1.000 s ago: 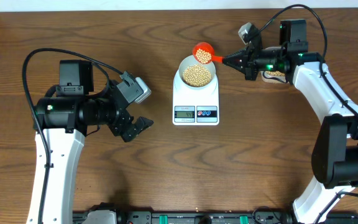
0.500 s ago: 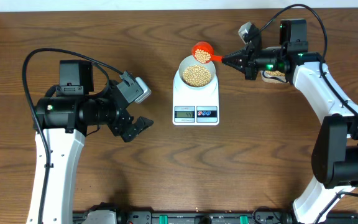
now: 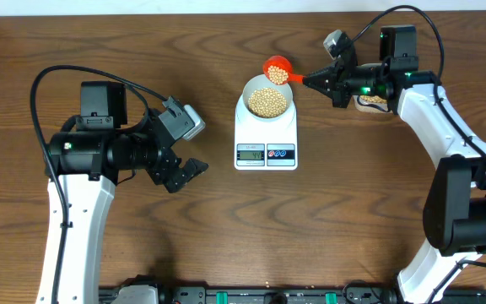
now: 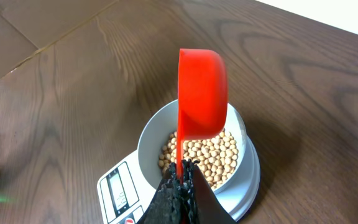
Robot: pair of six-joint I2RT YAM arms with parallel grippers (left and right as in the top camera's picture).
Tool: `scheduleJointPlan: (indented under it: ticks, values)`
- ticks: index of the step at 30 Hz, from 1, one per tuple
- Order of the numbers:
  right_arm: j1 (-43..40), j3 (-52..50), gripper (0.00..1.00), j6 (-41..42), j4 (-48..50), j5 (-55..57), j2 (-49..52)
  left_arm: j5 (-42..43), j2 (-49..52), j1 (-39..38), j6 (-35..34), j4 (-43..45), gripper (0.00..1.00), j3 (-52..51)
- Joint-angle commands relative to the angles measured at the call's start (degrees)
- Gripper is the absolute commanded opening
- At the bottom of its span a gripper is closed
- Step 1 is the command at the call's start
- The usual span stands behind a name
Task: Scoop item into bowl and weigh 50g on scale
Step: 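Hold the scoop over the bowl, shaking out beans gradually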
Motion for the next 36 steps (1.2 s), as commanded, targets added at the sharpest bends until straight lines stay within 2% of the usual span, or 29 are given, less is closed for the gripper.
scheduleJointPlan:
  ticks: [1, 7, 11, 15, 18, 21, 24, 36]
  values:
    - [0.2, 0.0, 0.01, -0.5, 0.2, -0.5, 0.3, -0.3, 0.3, 0.2, 1.0, -0.2, 0.98, 1.1]
    - [0.1, 0.0, 0.01, -0.5, 0.5, -8.0, 0.3, -0.3, 0.3, 0.2, 1.0, -0.2, 0.98, 1.1]
    - [0.3, 0.0, 0.01, -0.6, -0.7, -1.6, 0.3, -0.3, 0.3, 0.2, 1.0, -0.2, 0.98, 1.1]
    - [0.3, 0.0, 0.01, -0.6, 0.2, -8.1, 0.3, -0.3, 0.3, 0.2, 1.0, -0.2, 0.98, 1.1]
    - [0.3, 0.0, 0.01, -0.6, -0.2, -1.3, 0.3, -0.3, 0.3, 0.2, 1.0, -0.2, 0.98, 1.1]
    - [0.1, 0.0, 0.01, -0.6, 0.4, -4.4, 0.2, -0.3, 0.3, 0.2, 1.0, -0.2, 0.98, 1.1]
    - [0.3, 0.0, 0.01, -0.6, 0.0, -2.0, 0.2, -0.3, 0.3, 0.2, 1.0, -0.2, 0.98, 1.1]
    - [0.1, 0.0, 0.01, -0.5, 0.2, -4.7, 0.2, -0.3, 0.3, 0.2, 1.0, -0.2, 0.98, 1.1]
